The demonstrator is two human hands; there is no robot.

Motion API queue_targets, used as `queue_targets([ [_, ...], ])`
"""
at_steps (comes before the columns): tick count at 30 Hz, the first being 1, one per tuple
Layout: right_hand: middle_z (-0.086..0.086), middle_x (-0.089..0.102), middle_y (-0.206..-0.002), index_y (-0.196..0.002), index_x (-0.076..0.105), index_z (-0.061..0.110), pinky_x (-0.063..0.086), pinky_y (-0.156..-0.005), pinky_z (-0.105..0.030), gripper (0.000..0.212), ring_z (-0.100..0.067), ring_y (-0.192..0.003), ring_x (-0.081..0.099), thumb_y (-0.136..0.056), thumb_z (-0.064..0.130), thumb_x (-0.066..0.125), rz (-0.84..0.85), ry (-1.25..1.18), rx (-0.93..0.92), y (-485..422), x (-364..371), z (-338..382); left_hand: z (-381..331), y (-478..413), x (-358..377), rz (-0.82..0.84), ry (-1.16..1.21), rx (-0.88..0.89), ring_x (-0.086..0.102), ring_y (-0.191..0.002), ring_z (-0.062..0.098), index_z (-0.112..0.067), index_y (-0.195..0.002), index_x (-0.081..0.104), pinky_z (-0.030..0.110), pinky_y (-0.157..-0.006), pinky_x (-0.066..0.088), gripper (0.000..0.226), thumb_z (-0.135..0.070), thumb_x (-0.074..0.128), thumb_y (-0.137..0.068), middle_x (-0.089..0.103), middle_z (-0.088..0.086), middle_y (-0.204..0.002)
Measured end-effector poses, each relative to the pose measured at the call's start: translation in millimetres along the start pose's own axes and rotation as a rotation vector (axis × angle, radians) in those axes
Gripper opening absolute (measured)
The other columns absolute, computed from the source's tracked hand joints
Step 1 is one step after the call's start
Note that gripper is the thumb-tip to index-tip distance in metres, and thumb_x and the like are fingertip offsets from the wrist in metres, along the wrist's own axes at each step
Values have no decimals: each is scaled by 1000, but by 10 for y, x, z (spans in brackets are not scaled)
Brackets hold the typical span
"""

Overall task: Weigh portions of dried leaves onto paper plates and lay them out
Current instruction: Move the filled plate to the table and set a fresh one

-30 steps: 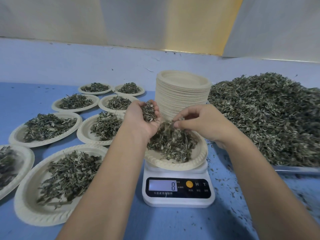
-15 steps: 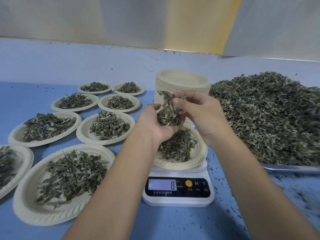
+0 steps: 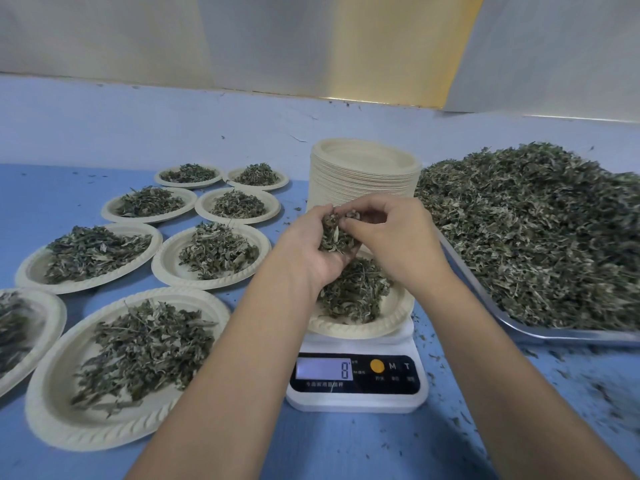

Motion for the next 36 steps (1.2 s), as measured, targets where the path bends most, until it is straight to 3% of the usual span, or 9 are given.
queue_targets([
  [5,5,71,-73,-79,73,27,57,-80,-32,18,-7,-72,65,-79,8,73,-49,-221,57,-17,-39,-11,-8,-21,-3,9,119,-11,55,-64,19,0,-86,51,27,-63,48,22,-13,41,-101,58,14,-73],
  [11,5,66,-71,-81,71,16,49,-63,-11,16,1,-63,59,-83,1,69,-117,-489,133,-32,-107,-18,-80,-11,-46,15,272,-47,52,-61,19,1,-86,49,24,-51,51,22,-15,42,-100,53,14,-73],
  [17,3,65,-73,-82,71,15,50,-63,-12,15,0,-63,60,-83,1,68,-94,-470,145,-20,-98,-21,-200,17,-117,-12,344,-21,53,-65,21,5,-86,52,27,-69,52,22,-10,44,-98,54,18,-78],
  [23,2,64,-73,-81,70,15,50,-64,-11,16,2,-61,59,-83,-1,68,-78,-486,150,-25,-61,-28,-205,-4,-140,-15,338,-17,54,-64,21,5,-87,52,26,-68,52,20,-10,44,-98,54,17,-76],
  [28,3,65,-72,-80,70,14,50,-62,-11,17,3,-61,62,-84,-2,67,-49,-503,139,-29,-29,-33,-148,-40,-102,25,230,-26,54,-64,21,2,-90,50,27,-53,54,19,-10,39,-100,54,17,-75],
  [30,2,66,-71,-80,70,14,51,-61,-12,17,1,-60,63,-84,-3,67,-38,-469,119,-31,-28,-30,-125,-44,-78,31,184,-19,56,-67,22,1,-92,51,28,-53,54,17,-10,40,-100,56,17,-80],
  [33,1,67,-71,-77,70,19,57,-69,-25,20,-4,-61,64,-82,0,69,-46,-342,93,-38,-40,-57,-84,-4,3,70,135,-34,56,-71,24,1,-96,52,32,-62,53,17,-9,39,-100,58,17,-84],
  [36,-3,70,-77,-77,71,23,57,-80,-37,21,-12,-70,66,-81,3,70,-72,-274,85,-43,-122,-83,-28,70,106,87,155,-57,56,-67,24,2,-88,52,33,-57,53,21,-7,37,-100,58,17,-77],
])
Point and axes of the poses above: each hand's wrist, its own y-axis away from the middle knuckle, its own x-axis out of the palm, z = x × y, the point moved 4 cm from there along -y, towards the middle knuckle
